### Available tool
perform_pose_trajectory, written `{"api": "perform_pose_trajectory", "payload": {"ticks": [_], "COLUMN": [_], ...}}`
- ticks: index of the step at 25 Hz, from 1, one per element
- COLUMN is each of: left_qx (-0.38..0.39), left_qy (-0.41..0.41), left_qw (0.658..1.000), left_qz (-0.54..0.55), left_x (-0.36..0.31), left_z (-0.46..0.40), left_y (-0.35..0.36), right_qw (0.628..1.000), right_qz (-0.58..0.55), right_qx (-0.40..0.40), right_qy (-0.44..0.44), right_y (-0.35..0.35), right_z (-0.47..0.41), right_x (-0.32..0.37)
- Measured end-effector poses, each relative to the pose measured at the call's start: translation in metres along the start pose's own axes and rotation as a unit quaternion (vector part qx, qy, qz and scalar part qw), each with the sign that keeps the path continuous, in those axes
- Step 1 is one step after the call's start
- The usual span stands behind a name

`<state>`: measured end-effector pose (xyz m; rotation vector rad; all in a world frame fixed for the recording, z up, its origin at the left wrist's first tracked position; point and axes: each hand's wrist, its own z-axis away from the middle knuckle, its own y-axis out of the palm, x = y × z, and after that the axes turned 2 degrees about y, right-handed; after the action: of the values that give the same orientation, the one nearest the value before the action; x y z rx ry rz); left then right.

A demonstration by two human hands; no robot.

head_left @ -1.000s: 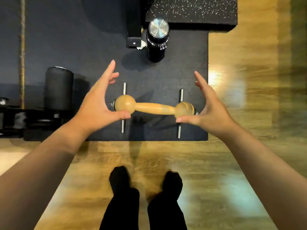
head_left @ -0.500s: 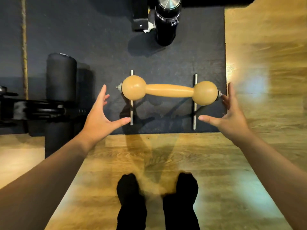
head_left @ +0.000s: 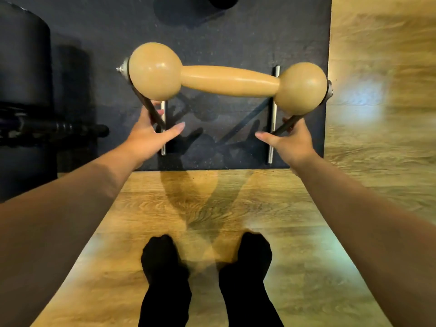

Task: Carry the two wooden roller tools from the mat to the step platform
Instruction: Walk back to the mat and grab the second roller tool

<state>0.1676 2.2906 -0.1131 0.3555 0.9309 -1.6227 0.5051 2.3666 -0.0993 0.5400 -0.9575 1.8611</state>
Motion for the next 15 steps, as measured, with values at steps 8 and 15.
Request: {"api": "perform_pose_trajectory", "payload": {"ticks": [8, 15], "left_qx": [-0.101, -0.134], "left_qy": [-0.043, -0.041], "left_qw": [0.984, 0.976], "left_qz": [0.142, 0.166], "left_x": [0.013, 0.006], "left_z": [-0.018, 0.003], "left_y": [0.022, 0.029], "right_qw": [0.998, 0.998], "right_qz": [0.012, -0.033], "right_qx": [-0.018, -0.030], "right_qy": [0.059, 0.054], "right_y": [0.009, 0.008], "right_z": [-0.021, -0.007], "right_x": [-0.014, -0.001]}}
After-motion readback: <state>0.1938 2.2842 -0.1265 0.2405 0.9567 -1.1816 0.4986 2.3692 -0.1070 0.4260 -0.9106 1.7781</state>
